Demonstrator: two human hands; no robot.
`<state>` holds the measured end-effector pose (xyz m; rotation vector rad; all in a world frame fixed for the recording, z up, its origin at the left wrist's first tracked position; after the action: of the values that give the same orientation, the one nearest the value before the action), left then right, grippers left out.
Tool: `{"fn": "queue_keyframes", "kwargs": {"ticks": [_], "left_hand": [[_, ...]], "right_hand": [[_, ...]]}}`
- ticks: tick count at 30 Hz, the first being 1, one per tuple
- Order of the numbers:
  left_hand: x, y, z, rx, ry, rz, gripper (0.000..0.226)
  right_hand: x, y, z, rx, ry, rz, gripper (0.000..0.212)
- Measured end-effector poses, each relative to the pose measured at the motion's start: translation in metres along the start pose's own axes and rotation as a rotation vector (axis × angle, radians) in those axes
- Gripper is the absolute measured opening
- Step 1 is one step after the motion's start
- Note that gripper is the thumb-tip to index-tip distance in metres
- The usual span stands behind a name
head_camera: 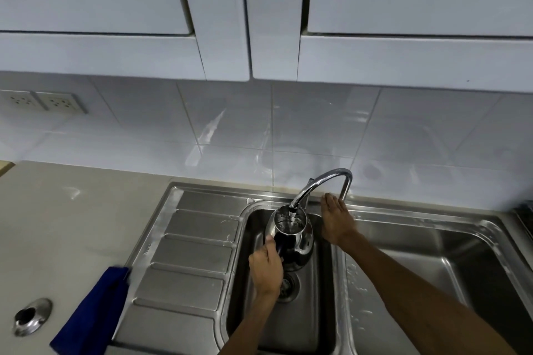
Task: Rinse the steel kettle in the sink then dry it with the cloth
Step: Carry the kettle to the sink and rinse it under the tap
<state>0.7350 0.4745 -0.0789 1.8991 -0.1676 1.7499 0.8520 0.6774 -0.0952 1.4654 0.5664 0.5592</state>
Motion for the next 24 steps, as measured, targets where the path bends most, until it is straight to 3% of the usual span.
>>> {"fn": "queue_keyframes", "kwargs": {"ticks": [8,15,19,24], "left_hand": [[-0.011,0.007,0.003,-0.004,0.057,-0.005,0.060],[-0.021,0.038,0.010,0.041,0.100,0.060,0.061],[-0.024,0.081,0.009,0.099,0.144,0.089,0.056],[-0.029,0.155,-0.007,0.091,0.128,0.080,0.059]], "right_hand": [[-0.009,0.011,0.011,-0.057,-0.018,-0.022,0.094],[-0.033,0.003,0.048,0.164,-0.143,-0.410,0.054],[-0.066,-0.001,0.060,-0.031,-0.260,-0.541,0.033],[-0.143,0.021,0.068,-0.115,-0.231,-0.745,0.036]]}}
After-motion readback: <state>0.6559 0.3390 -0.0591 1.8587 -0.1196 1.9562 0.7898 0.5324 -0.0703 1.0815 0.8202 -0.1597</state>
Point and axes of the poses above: each hand's wrist, its own z-axis away from the middle knuckle, its own y-axis out of the back of the hand, x = y × z, the point moved 4 cm from there along -z, towards the middle knuckle, and after that the axes turned 7 degrees about x, right-handed, at the moved point
